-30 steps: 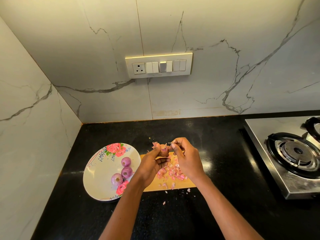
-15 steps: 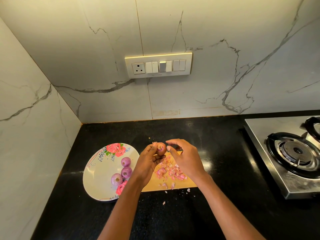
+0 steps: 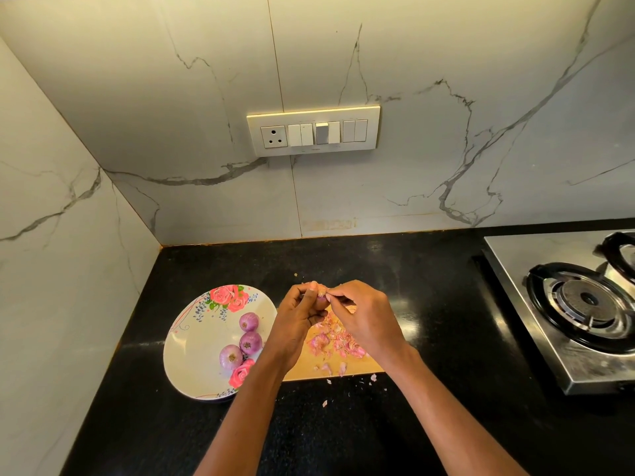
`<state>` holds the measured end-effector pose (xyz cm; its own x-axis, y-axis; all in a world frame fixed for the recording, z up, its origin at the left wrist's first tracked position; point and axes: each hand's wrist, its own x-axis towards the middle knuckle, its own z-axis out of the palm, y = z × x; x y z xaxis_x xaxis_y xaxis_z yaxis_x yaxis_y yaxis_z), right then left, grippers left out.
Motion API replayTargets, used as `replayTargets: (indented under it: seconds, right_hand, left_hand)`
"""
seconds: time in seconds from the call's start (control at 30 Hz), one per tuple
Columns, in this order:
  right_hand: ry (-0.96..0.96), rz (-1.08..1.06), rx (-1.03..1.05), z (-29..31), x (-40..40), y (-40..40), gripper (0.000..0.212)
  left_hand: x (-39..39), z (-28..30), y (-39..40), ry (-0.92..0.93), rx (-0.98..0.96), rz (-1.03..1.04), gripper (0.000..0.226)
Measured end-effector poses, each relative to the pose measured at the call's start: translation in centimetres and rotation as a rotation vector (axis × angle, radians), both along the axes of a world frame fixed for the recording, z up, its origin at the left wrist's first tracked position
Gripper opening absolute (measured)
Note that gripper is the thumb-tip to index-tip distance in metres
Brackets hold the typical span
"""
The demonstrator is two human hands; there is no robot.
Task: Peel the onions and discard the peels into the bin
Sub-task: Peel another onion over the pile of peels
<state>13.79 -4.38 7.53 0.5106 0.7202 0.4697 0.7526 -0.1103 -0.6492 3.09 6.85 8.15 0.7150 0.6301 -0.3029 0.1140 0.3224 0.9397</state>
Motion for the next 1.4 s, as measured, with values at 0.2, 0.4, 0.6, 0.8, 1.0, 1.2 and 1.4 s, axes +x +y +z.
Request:
replayTargets:
  seconds: [0.2, 0.4, 0.6, 0.8, 1.0, 1.2, 1.4]
  right_hand:
    - [-0.015, -0.017, -0.014, 0.0, 0.0, 0.4, 0.011]
    - [0.056, -0.023, 0.012, 0.0, 0.3, 0.6, 0.009]
    - [0.122, -0.054, 0.037, -0.1, 0.1, 0.7, 0.008]
    - [0.269, -0.149, 0.018, 0.0, 1.8, -0.1, 0.014]
    - [0.275, -0.035, -0.18, -0.5, 1.1, -0.2, 0.02]
    - [0.282, -0.047, -0.216, -0.4, 0.8, 0.0, 0.026]
    - [0.343, -0.011, -0.308, -0.5, 0.6, 0.2, 0.017]
  left_hand:
    - [0.0, -0.1, -0.2, 0.021, 0.003, -0.008, 0.029]
    - [-0.4, 0.2, 0.5, 0.054, 0.05, -0.088, 0.034]
    - [-0.7, 0.4, 1.2, 0.063, 0.052, -0.161, 0.044]
    - [-1.4, 0.2, 1.2, 0.063, 0.047, -0.139, 0.034]
    - [-1.0, 0.0, 1.1, 0.068, -0.016, -0.09, 0.037]
    - [-0.7, -0.3, 0.7, 0.082, -0.005, -0.019, 0.027]
    - [-0.3, -0.3, 0.5, 0.09, -0.008, -0.005, 0.025]
